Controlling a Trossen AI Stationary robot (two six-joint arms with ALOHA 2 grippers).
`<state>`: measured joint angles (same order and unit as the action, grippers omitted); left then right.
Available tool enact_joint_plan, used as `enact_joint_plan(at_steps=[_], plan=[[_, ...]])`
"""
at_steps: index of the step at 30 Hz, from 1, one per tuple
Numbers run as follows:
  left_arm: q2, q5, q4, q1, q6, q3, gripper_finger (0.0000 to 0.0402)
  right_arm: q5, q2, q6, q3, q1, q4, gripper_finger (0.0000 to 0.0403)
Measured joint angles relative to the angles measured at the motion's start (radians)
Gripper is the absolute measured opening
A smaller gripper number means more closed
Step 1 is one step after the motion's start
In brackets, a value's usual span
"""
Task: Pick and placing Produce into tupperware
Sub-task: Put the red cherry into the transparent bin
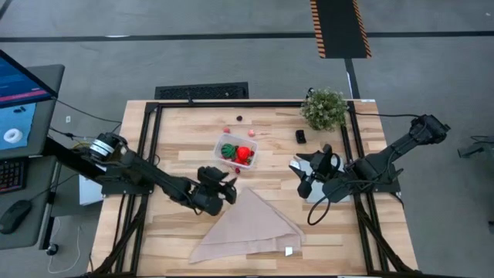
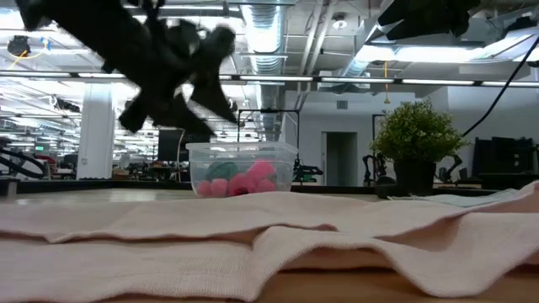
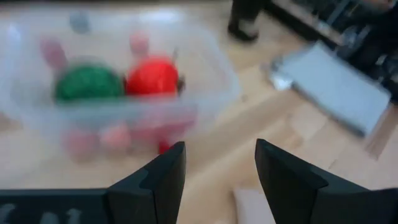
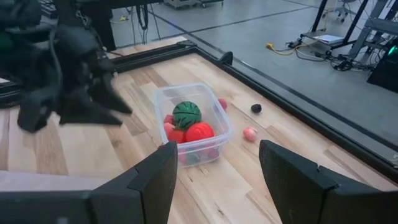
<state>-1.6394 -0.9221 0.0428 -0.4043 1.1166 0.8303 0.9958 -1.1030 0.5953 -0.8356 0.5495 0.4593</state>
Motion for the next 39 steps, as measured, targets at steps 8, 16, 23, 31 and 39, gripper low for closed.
enact_joint_plan(at_steps=[8,16,23,31,39], plan=[[-0.144,0.028,-0.021,-0.018,0.134,-0.001,0.0183,0.000,0.000,0.000,0.000,0.021,0.002,0.0250],[-0.202,0.029,-0.068,0.018,0.131,-0.001,0.0183,0.000,-0.001,0.002,0.000,0.026,0.002,0.0250],[-0.251,0.054,-0.097,0.064,0.132,0.000,0.0183,0.000,-0.003,0.008,0.000,0.026,0.005,0.0250],[-0.277,0.049,-0.145,0.082,0.045,0.023,0.0183,0.000,-0.010,0.008,0.000,0.026,0.013,0.0250],[-0.280,0.046,-0.128,0.115,0.005,0.039,0.0183,0.000,-0.010,0.008,0.000,0.027,0.016,0.0250]])
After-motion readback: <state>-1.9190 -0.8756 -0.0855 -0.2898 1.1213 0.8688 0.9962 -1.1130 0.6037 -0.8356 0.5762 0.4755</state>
